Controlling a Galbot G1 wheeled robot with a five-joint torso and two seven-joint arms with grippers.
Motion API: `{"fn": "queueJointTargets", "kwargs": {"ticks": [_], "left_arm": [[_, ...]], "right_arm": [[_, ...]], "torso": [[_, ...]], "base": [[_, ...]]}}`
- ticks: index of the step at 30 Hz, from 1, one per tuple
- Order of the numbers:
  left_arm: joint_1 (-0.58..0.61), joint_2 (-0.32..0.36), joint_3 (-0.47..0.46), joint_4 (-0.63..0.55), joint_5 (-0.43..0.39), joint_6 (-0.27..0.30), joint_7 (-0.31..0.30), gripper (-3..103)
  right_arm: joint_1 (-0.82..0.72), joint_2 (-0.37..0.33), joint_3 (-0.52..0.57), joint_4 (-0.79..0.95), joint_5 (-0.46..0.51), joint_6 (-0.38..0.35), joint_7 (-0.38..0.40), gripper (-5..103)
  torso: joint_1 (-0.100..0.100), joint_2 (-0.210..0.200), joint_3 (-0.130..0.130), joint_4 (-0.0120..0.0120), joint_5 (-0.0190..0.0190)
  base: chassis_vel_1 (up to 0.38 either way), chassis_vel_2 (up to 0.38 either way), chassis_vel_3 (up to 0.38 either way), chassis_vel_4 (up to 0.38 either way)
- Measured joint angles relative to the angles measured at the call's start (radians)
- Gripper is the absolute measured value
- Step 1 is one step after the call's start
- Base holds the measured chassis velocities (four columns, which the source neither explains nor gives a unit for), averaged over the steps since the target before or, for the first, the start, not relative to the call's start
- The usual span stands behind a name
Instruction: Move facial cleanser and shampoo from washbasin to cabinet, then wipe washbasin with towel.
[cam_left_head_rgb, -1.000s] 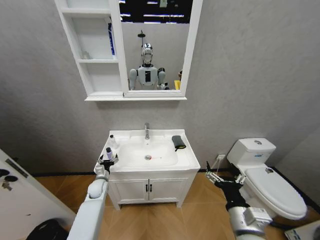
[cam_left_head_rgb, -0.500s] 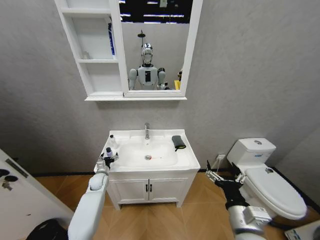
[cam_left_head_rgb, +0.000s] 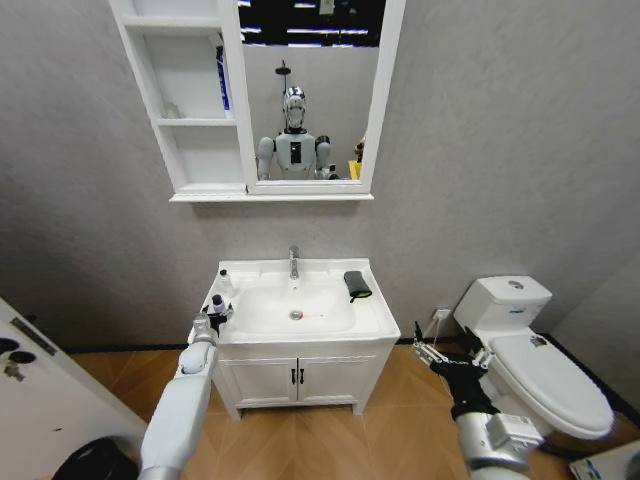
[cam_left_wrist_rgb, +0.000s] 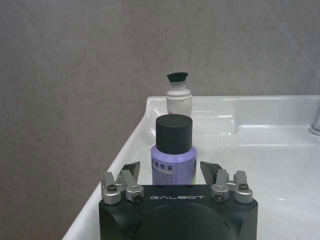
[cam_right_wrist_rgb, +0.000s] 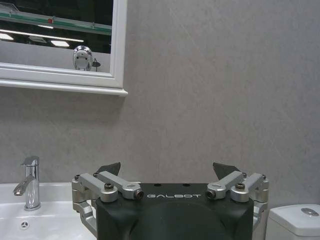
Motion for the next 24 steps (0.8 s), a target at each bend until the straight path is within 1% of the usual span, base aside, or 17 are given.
{"fn": "queueJointTargets", "kwargs": {"ticks": [1, 2, 3, 4, 7, 11, 14, 15, 17, 18, 19, 20, 21, 22, 23, 24], "left_arm": [[-0.001, 0.000, 0.000, 0.002, 0.002, 0.000, 0.000, 64], [-0.001, 0.000, 0.000, 0.002, 0.002, 0.000, 0.000, 64], [-0.002, 0.000, 0.000, 0.004, 0.004, 0.001, 0.000, 59], [-0.002, 0.000, 0.000, 0.004, 0.004, 0.001, 0.000, 59], [-0.003, 0.006, -0.001, 0.002, 0.004, 0.002, 0.000, 43], [0.006, 0.020, -0.001, -0.027, -0.010, 0.005, 0.003, 43], [0.056, 0.059, 0.005, -0.137, -0.054, 0.027, 0.001, 43], [0.056, 0.059, 0.005, -0.137, -0.054, 0.027, 0.001, 43], [0.100, 0.102, 0.008, -0.260, -0.098, 0.057, -0.025, 43], [0.100, 0.102, 0.008, -0.260, -0.098, 0.057, -0.025, 43], [0.122, 0.130, 0.009, -0.330, -0.128, 0.086, -0.049, 43], [0.143, 0.169, 0.010, -0.434, -0.183, 0.143, -0.100, 43], [0.143, 0.169, 0.010, -0.434, -0.183, 0.143, -0.100, 43], [0.147, 0.199, 0.013, -0.518, -0.237, 0.201, -0.151, 43], [0.147, 0.199, 0.013, -0.518, -0.237, 0.201, -0.151, 43], [0.136, 0.236, 0.030, -0.614, -0.310, 0.273, -0.215, 43]], "right_arm": [[0.000, -0.001, 0.000, 0.000, 0.000, 0.000, 0.000, 100], [0.000, -0.001, 0.000, 0.000, 0.000, 0.000, 0.000, 100], [0.000, -0.001, -0.001, 0.000, 0.000, 0.000, 0.000, 100], [0.000, -0.001, -0.001, 0.000, 0.000, 0.000, 0.000, 100], [0.003, -0.002, -0.012, 0.000, -0.003, 0.000, 0.000, 100], [0.009, -0.003, -0.018, 0.001, -0.005, 0.000, 0.000, 100], [0.010, -0.003, -0.021, 0.001, -0.008, -0.002, -0.001, 100], [0.010, -0.003, -0.021, 0.001, -0.008, -0.002, -0.001, 100], [0.009, -0.002, -0.021, 0.001, -0.008, -0.002, -0.001, 100], [0.009, -0.002, -0.021, 0.001, -0.008, -0.002, -0.001, 100], [0.008, -0.002, -0.020, 0.001, -0.008, -0.002, -0.001, 100], [0.008, -0.001, -0.020, 0.000, -0.008, -0.002, -0.001, 100], [0.008, -0.001, -0.020, 0.000, -0.008, -0.002, -0.001, 100], [0.010, -0.001, -0.020, -0.003, -0.008, -0.002, -0.001, 100], [0.010, -0.001, -0.020, -0.003, -0.008, -0.002, -0.001, 100], [0.016, -0.001, -0.023, -0.008, -0.008, -0.003, -0.001, 100]], "torso": [[0.000, 0.000, 0.000, 0.0000, 0.0000], [0.000, 0.000, 0.000, 0.0000, 0.0000], [0.000, 0.000, 0.000, 0.0000, 0.0000], [0.000, 0.000, 0.000, 0.0000, 0.0000], [0.000, 0.000, 0.000, 0.0000, -0.0001], [0.000, 0.000, 0.000, -0.0002, 0.0001], [0.000, 0.000, 0.000, -0.0001, -0.0005], [0.000, 0.000, 0.000, -0.0001, -0.0005], [0.000, 0.000, 0.000, 0.0001, 0.0001], [0.000, 0.000, 0.000, 0.0001, 0.0001], [0.000, 0.000, 0.000, 0.0001, 0.0000], [0.000, 0.000, 0.000, 0.0003, -0.0002], [0.000, 0.000, 0.000, 0.0003, -0.0002], [0.000, 0.000, 0.000, 0.0004, -0.0002], [0.000, 0.000, 0.000, 0.0004, -0.0002], [0.000, 0.000, 0.000, 0.0005, 0.0001]], "base": [[0.000, 0.000, 0.000, 0.000], [0.000, 0.000, 0.000, 0.000], [0.000, 0.000, 0.000, 0.000], [0.000, 0.000, 0.000, 0.000], [0.000, 0.000, 0.000, 0.000], [0.000, 0.000, 0.000, 0.000], [0.000, 0.000, 0.000, 0.000], [0.000, 0.000, 0.000, 0.000], [0.000, 0.000, 0.000, 0.000], [0.000, 0.000, 0.000, 0.000], [0.000, 0.000, 0.000, 0.000], [0.000, 0.000, 0.000, 0.000], [0.000, 0.000, 0.000, 0.000], [0.000, 0.000, 0.000, 0.000], [0.000, 0.000, 0.000, 0.000], [0.000, 0.000, 0.000, 0.000]]}}
